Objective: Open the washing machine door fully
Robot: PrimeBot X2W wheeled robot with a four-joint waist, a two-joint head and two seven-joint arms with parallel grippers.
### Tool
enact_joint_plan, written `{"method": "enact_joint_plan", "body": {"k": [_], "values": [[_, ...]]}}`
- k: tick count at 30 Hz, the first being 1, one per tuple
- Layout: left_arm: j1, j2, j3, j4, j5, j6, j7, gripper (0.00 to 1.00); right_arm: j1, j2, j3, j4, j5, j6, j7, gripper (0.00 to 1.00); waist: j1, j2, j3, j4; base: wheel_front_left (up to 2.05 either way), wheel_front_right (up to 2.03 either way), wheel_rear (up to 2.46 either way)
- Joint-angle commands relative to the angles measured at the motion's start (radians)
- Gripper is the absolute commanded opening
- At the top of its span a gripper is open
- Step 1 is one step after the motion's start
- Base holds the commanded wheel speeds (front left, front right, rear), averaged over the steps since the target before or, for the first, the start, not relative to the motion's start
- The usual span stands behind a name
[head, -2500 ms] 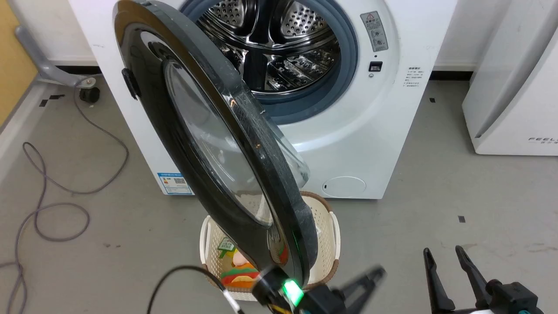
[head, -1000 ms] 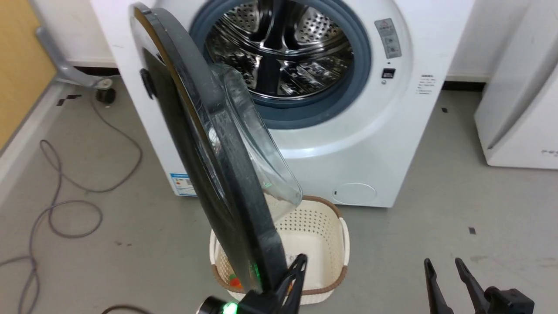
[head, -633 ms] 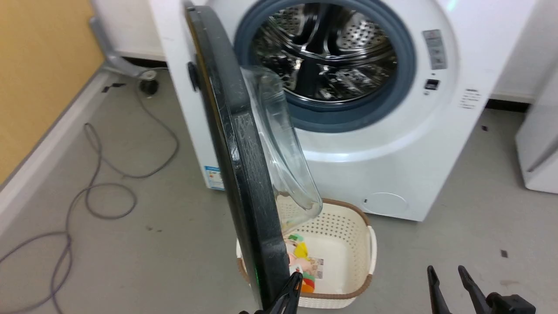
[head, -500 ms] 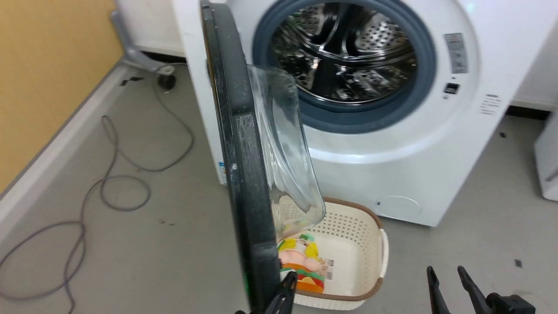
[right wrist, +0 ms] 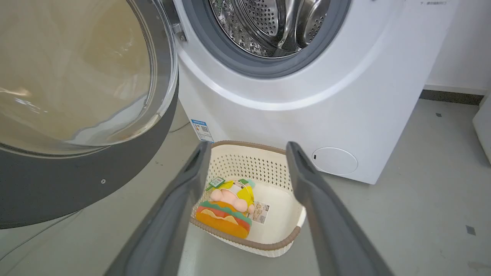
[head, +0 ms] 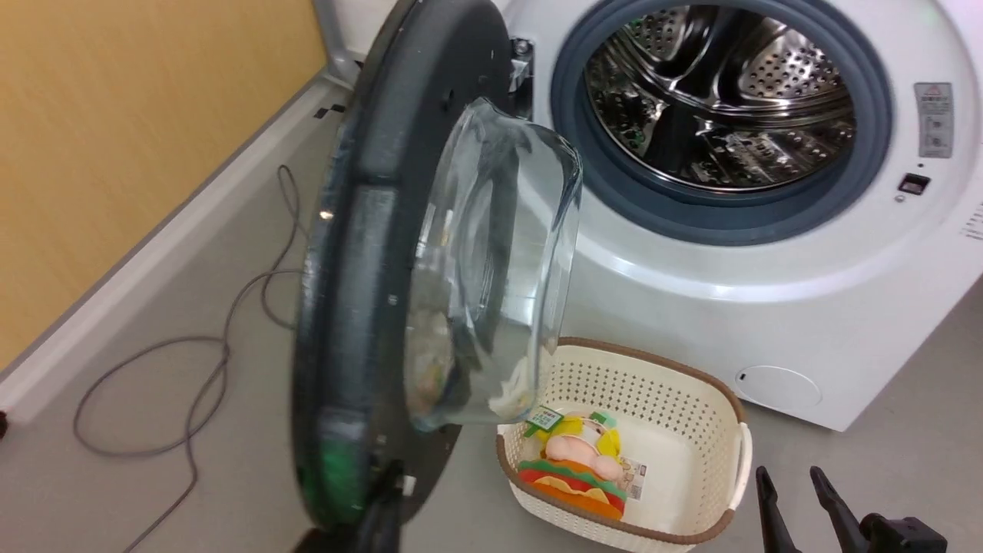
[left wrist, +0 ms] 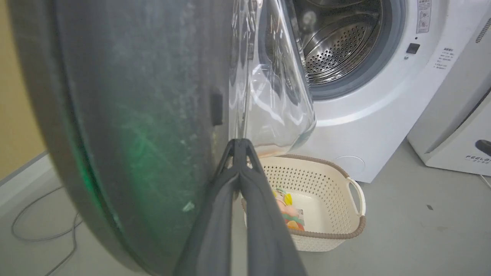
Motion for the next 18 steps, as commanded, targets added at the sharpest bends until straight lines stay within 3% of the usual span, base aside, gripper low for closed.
{"method": "enact_joint_plan", "body": {"k": [1, 9, 18], "values": [[-0.007, 0.016, 0.023, 0.012, -0.011, -0.003, -0.007, 0.0, -0.01, 0.003, 0.001, -0.001, -0.002, 0.001, -0.004, 1.0, 0.0, 0.0, 0.004, 0.008, 0.0, 0.0, 0.0], [-0.047, 0.061, 0.173, 0.074, -0.049, -0.06, -0.014, 0.0, -0.016, 0.003, 0.0, -0.006, -0.012, 0.001, -0.002, 1.0, 0.0, 0.0, 0.024, 0.004, 0.0, 0.0, 0.0], [-0.124, 0.076, 0.39, 0.187, -0.04, -0.171, -0.015, 0.0, -0.034, 0.003, -0.011, -0.022, -0.026, 0.001, 0.01, 1.0, 0.0, 0.0, 0.065, -0.022, 0.0, 0.0, 0.0]]}}
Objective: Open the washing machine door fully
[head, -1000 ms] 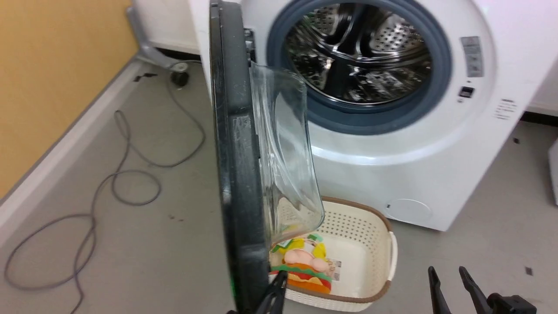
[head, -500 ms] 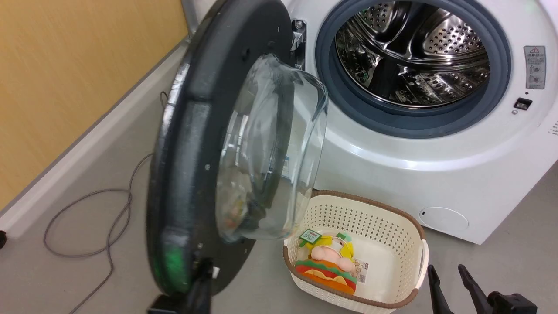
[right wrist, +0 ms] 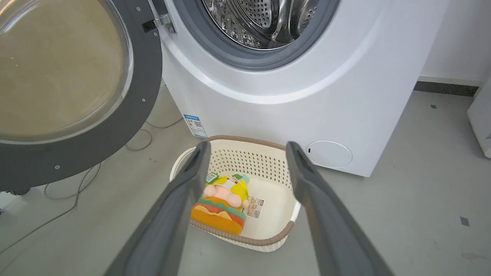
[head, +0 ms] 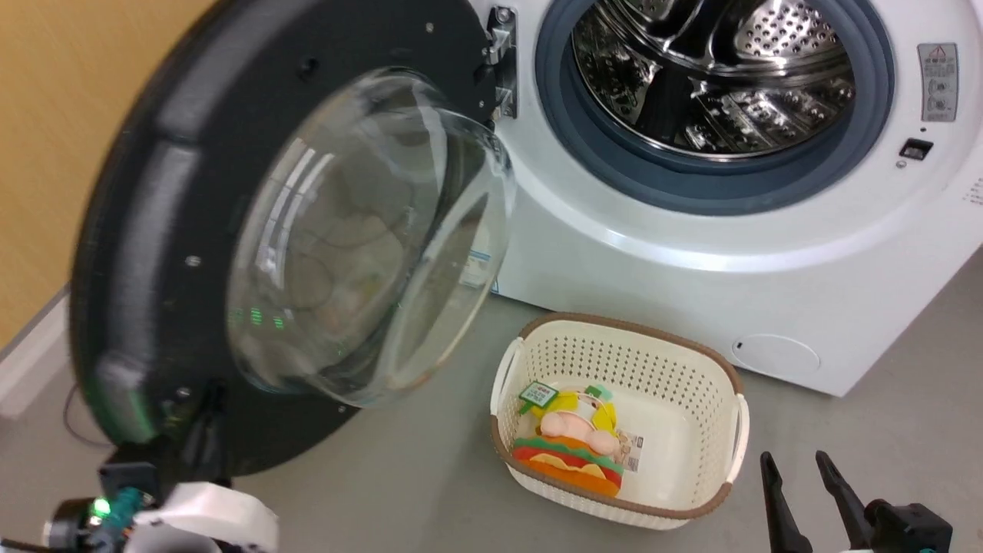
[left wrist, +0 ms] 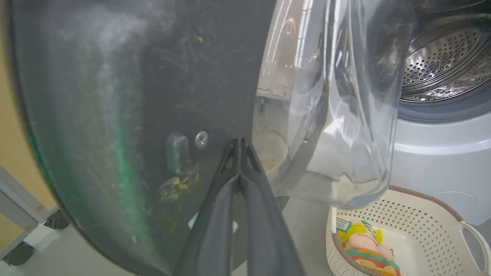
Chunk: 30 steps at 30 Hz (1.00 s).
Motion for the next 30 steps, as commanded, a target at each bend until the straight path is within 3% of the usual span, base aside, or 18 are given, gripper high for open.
{"method": "enact_joint_plan", "body": {"k": [1, 10, 20, 30], "values": [[-0.03, 0.004, 0.035, 0.027, 0.008, -0.016, -0.005, 0.0, -0.019, 0.003, -0.002, -0.007, -0.004, 0.001, 0.001, 1.0, 0.0, 0.0, 0.012, -0.007, 0.0, 0.0, 0.0], [-0.148, -0.01, 0.225, 0.175, 0.046, -0.123, -0.005, 0.0, -0.043, 0.003, -0.01, -0.021, -0.016, 0.001, 0.012, 1.0, 0.0, 0.0, 0.046, -0.019, 0.0, 0.0, 0.0], [-0.193, -0.05, 0.388, 0.26, 0.113, -0.203, -0.005, 0.0, -0.047, 0.003, -0.016, -0.022, -0.017, 0.001, 0.014, 1.0, 0.0, 0.0, 0.05, -0.028, 0.0, 0.0, 0.0], [-0.077, -0.156, 0.466, 0.135, 0.221, -0.208, -0.005, 0.0, -0.03, 0.003, -0.004, 0.002, 0.009, 0.001, 0.007, 1.0, 0.0, 0.0, -0.014, -0.021, 0.0, 0.0, 0.0]]}}
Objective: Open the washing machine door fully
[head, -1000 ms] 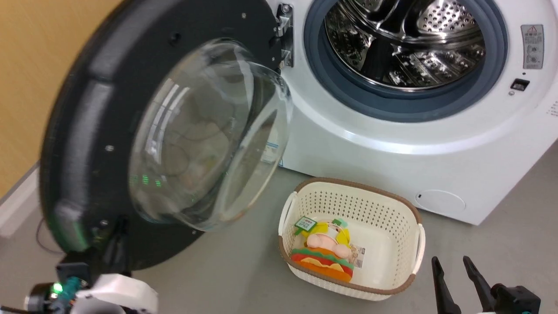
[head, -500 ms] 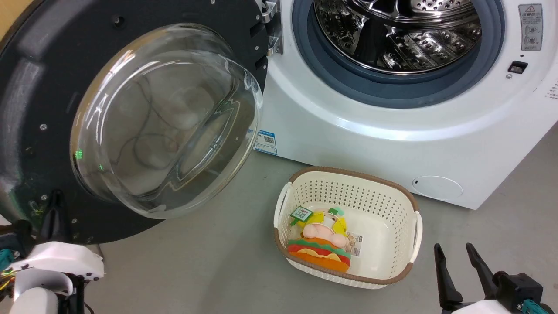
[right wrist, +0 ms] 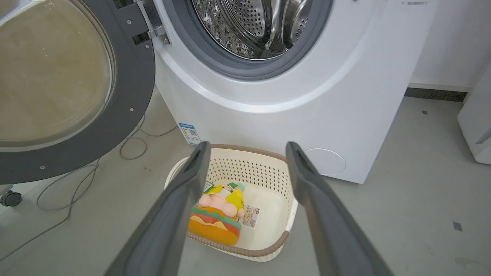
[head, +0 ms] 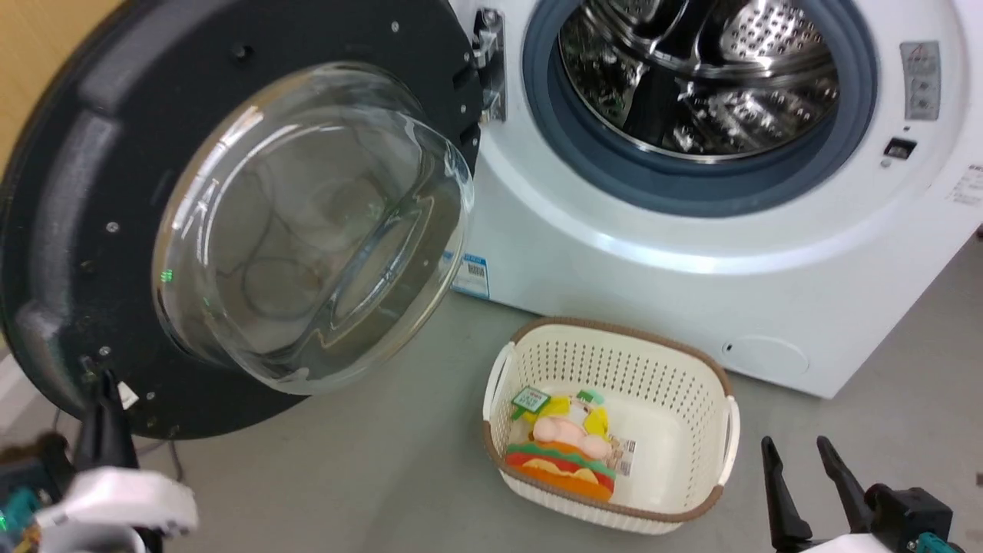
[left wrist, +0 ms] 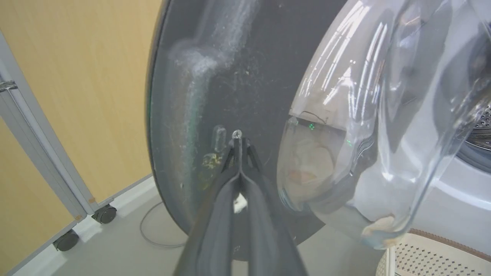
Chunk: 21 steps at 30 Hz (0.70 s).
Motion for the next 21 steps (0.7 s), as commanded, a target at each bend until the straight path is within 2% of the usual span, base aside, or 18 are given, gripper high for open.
{"method": "enact_joint_plan", "body": {"k": [1, 4, 5, 6, 8, 13, 21], "values": [[0.052, -0.029, 0.007, -0.047, 0.021, 0.005, -0.005, 0.0, 0.009, 0.003, 0.006, 0.007, 0.011, 0.001, -0.007, 1.0, -0.0001, 0.0, -0.027, -0.003, 0.0, 0.0, 0.0], [0.127, -0.073, 0.012, -0.125, 0.045, 0.0, -0.005, 0.0, 0.021, 0.003, 0.013, 0.014, 0.02, 0.001, -0.011, 1.0, -0.0001, 0.0, -0.053, -0.006, 0.0, 0.0, 0.0], [0.15, -0.087, 0.009, -0.15, 0.052, -0.005, -0.005, 0.17, 0.026, 0.003, 0.013, 0.015, 0.023, 0.001, -0.013, 1.0, -0.0001, 0.0, -0.059, -0.006, 0.0, 0.0, 0.0], [0.173, -0.101, 0.005, -0.172, 0.058, -0.007, -0.005, 0.41, 0.029, 0.003, 0.015, 0.016, 0.024, 0.001, -0.014, 1.0, -0.0001, 0.0, -0.063, -0.008, 0.0, 0.0, 0.0], [0.214, -0.123, -0.007, -0.211, 0.069, -0.008, -0.005, 0.98, 0.033, 0.003, 0.018, 0.017, 0.026, 0.001, -0.016, 1.0, -0.0001, 0.0, -0.071, -0.011, 0.0, 0.0, 0.0], [0.288, -0.153, -0.049, -0.28, 0.088, -0.004, -0.005, 1.0, 0.037, 0.003, 0.022, 0.01, 0.021, 0.001, -0.02, 1.0, -0.0001, 0.0, -0.085, -0.022, 0.0, 0.0, 0.0], [0.308, -0.165, -0.153, -0.281, 0.093, -0.014, -0.005, 1.0, 0.037, 0.003, 0.029, -0.026, 0.006, 0.001, -0.023, 1.0, -0.0001, 0.0, -0.093, -0.067, 0.0, 0.0, 0.0]]}}
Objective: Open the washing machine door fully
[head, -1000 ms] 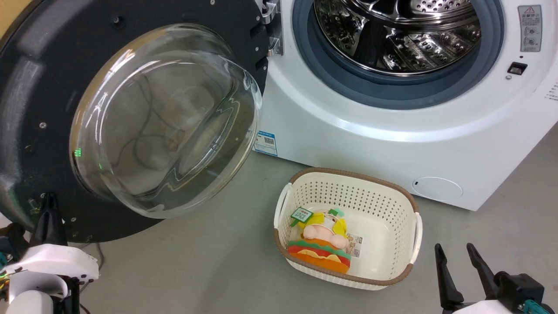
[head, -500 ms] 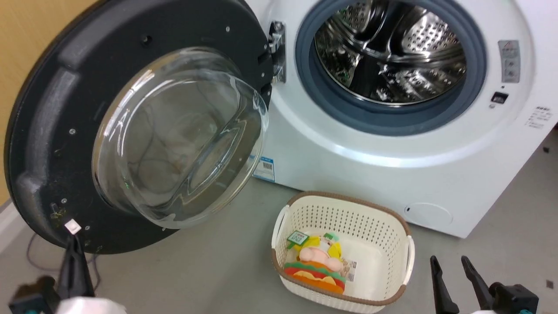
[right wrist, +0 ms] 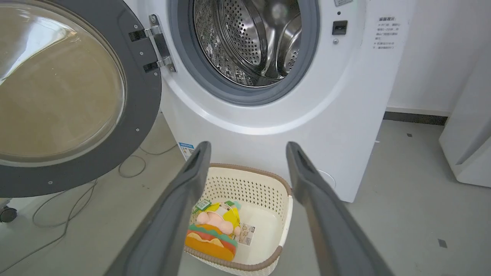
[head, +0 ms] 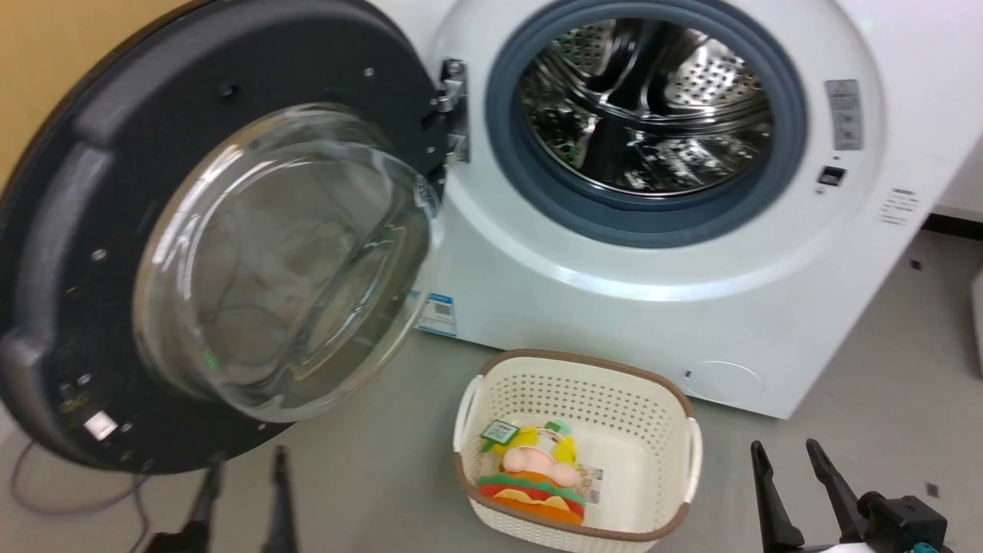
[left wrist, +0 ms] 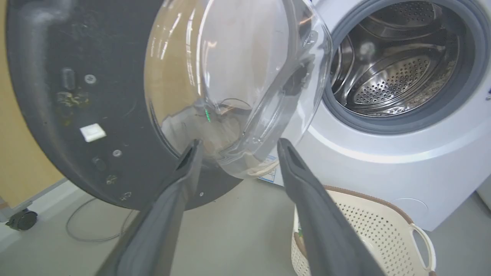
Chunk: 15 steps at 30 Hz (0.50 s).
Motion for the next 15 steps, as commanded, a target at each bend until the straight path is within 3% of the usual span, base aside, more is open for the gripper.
{"method": "enact_joint_plan", "body": {"k": [1, 8, 15], "values": [[-0.007, -0.002, -0.017, 0.001, 0.006, -0.004, -0.005, 1.0, 0.01, 0.003, 0.002, -0.009, -0.005, 0.001, -0.006, 1.0, 0.0, 0.0, -0.001, -0.023, 0.0, 0.0, 0.0], [-0.067, -0.004, -0.142, 0.04, 0.009, 0.002, -0.005, 1.0, 0.009, 0.003, 0.01, -0.054, -0.016, 0.001, -0.006, 1.0, 0.0, 0.0, 0.001, -0.148, 0.0, 0.0, 0.0], [-0.112, -0.004, -0.18, 0.072, 0.031, -0.001, -0.005, 1.0, 0.018, 0.003, 0.016, -0.083, -0.029, 0.001, -0.001, 1.0, 0.0, 0.0, 0.001, -0.233, 0.0, 0.0, 0.0]]}}
